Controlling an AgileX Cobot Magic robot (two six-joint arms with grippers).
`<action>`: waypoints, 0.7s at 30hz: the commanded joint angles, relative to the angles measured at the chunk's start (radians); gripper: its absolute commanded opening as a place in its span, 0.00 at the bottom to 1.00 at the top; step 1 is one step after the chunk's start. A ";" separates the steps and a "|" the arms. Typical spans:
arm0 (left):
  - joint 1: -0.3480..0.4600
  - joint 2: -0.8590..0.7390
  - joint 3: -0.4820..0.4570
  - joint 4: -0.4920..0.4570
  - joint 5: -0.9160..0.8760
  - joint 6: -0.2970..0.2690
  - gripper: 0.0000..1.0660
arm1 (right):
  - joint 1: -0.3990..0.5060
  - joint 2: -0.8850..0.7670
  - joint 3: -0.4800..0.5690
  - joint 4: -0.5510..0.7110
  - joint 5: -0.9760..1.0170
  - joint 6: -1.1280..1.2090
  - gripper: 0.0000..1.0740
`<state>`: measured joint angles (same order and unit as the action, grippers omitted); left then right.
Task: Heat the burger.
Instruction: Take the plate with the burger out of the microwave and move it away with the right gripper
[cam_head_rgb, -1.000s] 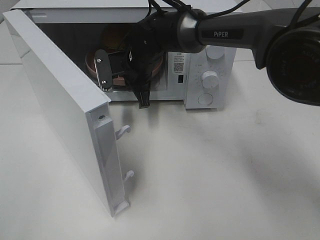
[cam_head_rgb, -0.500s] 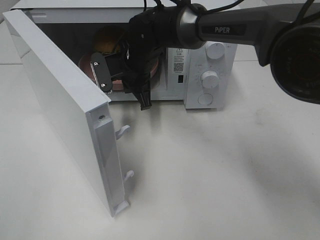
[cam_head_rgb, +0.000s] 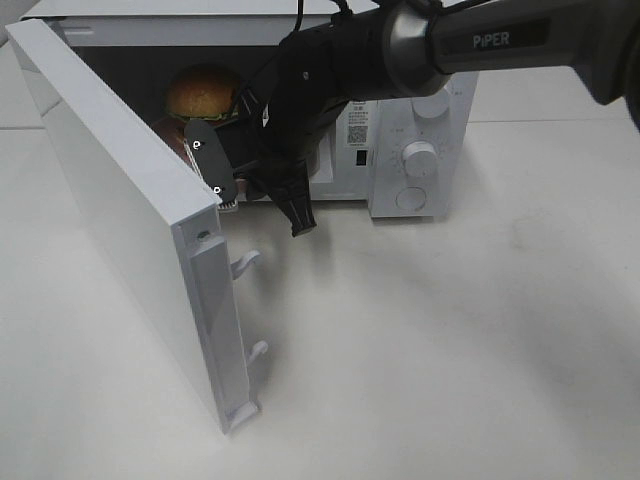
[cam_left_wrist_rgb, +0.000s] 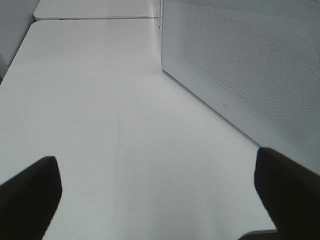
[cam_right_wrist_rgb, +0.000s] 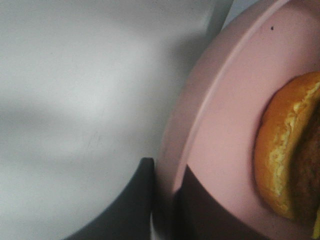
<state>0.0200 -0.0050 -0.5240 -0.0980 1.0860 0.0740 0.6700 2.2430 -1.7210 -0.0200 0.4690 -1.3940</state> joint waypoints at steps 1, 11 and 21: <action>0.003 -0.015 0.004 -0.003 -0.014 0.000 0.93 | -0.002 -0.055 0.032 0.026 -0.111 -0.055 0.00; 0.003 -0.015 0.004 -0.003 -0.014 0.000 0.93 | -0.005 -0.166 0.213 0.065 -0.200 -0.096 0.00; 0.003 -0.015 0.004 -0.003 -0.014 0.000 0.93 | -0.005 -0.263 0.352 0.107 -0.233 -0.160 0.00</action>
<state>0.0200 -0.0050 -0.5240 -0.0980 1.0860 0.0740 0.6690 2.0330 -1.3950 0.0810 0.3170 -1.5280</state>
